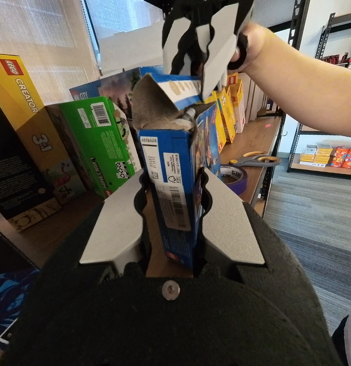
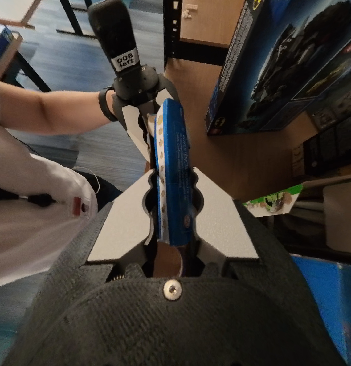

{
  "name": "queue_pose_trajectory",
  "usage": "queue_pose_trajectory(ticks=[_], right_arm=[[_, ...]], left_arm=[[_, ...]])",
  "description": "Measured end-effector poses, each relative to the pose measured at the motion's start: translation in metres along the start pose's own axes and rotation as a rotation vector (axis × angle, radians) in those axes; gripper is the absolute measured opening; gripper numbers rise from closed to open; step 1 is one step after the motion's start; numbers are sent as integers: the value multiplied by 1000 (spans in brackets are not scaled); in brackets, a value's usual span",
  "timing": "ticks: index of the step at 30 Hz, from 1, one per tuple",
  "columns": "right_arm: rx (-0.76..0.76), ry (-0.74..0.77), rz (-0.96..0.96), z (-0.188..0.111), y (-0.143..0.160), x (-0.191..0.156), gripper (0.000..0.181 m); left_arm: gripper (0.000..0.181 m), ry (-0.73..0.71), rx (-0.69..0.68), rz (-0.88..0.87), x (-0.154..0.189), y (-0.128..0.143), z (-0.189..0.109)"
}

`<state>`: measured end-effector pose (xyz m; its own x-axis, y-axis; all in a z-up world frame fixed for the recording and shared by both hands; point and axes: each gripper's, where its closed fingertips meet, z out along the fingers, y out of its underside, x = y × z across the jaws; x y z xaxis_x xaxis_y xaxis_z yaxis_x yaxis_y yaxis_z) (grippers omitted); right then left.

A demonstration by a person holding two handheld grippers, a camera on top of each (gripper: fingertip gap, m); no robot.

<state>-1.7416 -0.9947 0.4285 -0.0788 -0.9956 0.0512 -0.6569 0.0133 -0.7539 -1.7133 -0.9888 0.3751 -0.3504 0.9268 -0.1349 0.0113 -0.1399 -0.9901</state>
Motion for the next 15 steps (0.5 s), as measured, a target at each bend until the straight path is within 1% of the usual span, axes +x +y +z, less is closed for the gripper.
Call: queue_pose_trajectory(ticks=[2,4,5,6,10,11,13,14,15], right_arm=[[18,8,27,1,0,1,33],[-21,60,6,4,8,5,33],[-49,90,-14,7,14,6,36],[-51,105,-28,10,16,5,37],[-17,127,-60,11,14,1,37],[-10,129,-63,11,14,0,37],[1,134,-61,11,14,0,38],[5,133,-61,11,14,-1,38],[8,129,-63,11,14,-1,38]], left_arm=[[51,-2,5,6,0,0,0],[50,-1,8,7,1,-1,-1],[48,4,9,11,2,-1,-1],[49,7,9,15,3,-1,-1],[53,1,-5,32,3,-2,-4],[55,-12,1,46,3,-6,-5],[57,-80,51,103,-2,-23,-12],[57,-115,52,150,-1,-31,-16],[55,-125,13,212,3,-35,-18]])
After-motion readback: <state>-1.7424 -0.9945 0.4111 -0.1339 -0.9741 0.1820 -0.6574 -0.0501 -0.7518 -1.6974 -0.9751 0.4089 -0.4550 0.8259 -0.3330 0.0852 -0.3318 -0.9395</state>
